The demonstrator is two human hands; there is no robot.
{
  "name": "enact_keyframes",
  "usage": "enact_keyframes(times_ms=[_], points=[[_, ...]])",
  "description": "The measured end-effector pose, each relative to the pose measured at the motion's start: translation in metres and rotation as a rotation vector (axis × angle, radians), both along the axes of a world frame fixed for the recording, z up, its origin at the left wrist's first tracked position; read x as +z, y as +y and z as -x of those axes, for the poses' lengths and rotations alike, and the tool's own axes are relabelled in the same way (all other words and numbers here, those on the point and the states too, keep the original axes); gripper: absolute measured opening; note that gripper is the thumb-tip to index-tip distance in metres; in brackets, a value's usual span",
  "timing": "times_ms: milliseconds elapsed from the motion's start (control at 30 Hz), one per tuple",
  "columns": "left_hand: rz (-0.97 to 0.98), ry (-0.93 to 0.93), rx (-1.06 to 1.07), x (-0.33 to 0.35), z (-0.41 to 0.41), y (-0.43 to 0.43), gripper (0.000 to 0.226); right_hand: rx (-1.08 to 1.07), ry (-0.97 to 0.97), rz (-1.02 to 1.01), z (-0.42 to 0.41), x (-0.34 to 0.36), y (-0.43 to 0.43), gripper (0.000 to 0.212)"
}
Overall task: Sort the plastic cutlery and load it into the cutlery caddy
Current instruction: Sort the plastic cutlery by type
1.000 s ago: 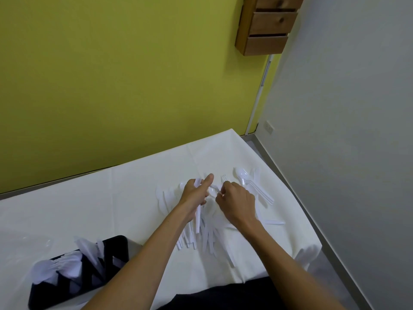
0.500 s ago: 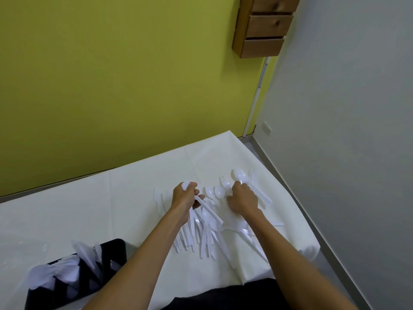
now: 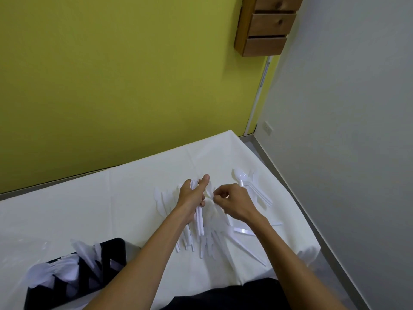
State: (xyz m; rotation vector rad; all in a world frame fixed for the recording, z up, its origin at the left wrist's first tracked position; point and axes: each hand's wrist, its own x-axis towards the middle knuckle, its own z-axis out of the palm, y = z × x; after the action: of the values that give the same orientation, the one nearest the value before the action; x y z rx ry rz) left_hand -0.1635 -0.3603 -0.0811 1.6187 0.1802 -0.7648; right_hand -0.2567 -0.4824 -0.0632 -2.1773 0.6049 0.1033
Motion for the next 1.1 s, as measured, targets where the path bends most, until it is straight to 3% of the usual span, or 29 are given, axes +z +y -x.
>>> enact_keyframes(times_ms=[100, 200, 300, 467, 700, 967, 1100], points=[[0.034, -0.038, -0.016, -0.003, 0.0, 0.0, 0.017, 0.069, 0.042, -0.164, 0.007, 0.011, -0.001, 0.016], [0.026, -0.032, -0.036, -0.006, 0.0, 0.001, 0.009, -0.118, 0.014, -0.197, 0.009, 0.003, -0.02, 0.015], [-0.002, -0.011, -0.067, -0.011, 0.003, 0.003, 0.01, -0.216, 0.041, -0.136, 0.01, -0.007, -0.033, 0.016], [-0.023, 0.006, -0.04, -0.017, 0.001, 0.012, 0.008, -0.141, 0.159, 0.01, 0.008, -0.029, -0.021, 0.02], [-0.068, -0.011, -0.012, -0.02, -0.001, 0.019, 0.013, -0.014, 0.3, 0.201, 0.006, -0.035, 0.032, 0.043], [-0.11, -0.037, -0.078, -0.022, 0.002, 0.02, 0.011, -0.06, 0.301, 0.222, 0.009, -0.026, 0.031, 0.034], [-0.15, -0.067, -0.153, -0.019, 0.006, 0.014, 0.039, -0.052, 0.225, 0.299, 0.016, -0.021, 0.03, 0.023]])
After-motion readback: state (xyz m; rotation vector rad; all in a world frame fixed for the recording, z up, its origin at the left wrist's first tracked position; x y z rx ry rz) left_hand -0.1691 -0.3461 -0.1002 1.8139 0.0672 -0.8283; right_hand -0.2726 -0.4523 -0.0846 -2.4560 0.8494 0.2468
